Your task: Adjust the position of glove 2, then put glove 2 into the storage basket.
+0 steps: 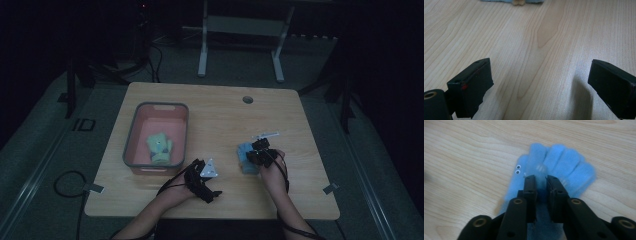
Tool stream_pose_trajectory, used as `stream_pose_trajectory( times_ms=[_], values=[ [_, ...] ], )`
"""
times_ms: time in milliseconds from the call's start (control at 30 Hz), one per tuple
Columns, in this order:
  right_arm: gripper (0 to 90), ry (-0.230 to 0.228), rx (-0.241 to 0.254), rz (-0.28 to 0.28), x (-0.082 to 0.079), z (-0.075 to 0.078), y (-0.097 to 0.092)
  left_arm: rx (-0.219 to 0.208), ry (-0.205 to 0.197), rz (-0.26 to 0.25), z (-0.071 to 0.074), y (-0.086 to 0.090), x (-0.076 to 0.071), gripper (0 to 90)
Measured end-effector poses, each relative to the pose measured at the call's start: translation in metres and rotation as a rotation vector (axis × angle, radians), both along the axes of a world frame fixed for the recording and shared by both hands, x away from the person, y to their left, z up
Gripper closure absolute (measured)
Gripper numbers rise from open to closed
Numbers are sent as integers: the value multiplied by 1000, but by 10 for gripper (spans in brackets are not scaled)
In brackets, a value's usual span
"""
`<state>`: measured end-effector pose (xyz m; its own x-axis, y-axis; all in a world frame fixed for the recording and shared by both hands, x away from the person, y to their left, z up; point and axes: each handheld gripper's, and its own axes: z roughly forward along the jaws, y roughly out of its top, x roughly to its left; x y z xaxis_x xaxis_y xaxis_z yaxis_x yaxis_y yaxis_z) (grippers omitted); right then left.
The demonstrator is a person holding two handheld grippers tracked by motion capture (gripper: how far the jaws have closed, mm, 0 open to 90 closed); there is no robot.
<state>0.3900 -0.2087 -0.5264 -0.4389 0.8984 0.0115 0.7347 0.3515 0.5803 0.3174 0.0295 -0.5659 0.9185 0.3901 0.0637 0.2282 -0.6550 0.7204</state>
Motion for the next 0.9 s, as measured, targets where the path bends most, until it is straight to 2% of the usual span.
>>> stream_pose_trajectory(
  times_ms=[167, 267, 333, 400, 500, 567, 700, 800, 900],
  values=[
    [694, 2, 11, 13, 1, 0, -2, 1, 1, -1, 0, 0, 0, 58],
    [607, -10, 25, 35, -1, 6, -5, 8, -2, -2, 1, 1, 1, 58],
    [501, -22, 39, 49, -2, 10, -8, 2, -2, 1, 2, 2, 1, 58],
    [445, -39, 34, 62, -4, 13, -10, 0, -11, 3, 2, 2, 0, 58],
    [336, -48, 81, 73, -7, 18, -15, -22, -26, 15, 5, 3, 0, 58],
    [255, -44, 115, 99, -7, 20, -19, -29, -28, 22, 6, 4, 0, 59],
    [187, -42, 170, 111, -8, 21, -26, -13, -28, 14, 5, 4, 0, 59],
    [160, -44, 163, 128, -8, 21, -31, -21, -25, 2, 6, 2, -1, 59],
    [169, -67, 191, 152, -9, 23, -39, -50, -21, -9, 8, 0, -3, 59]
  ],
)
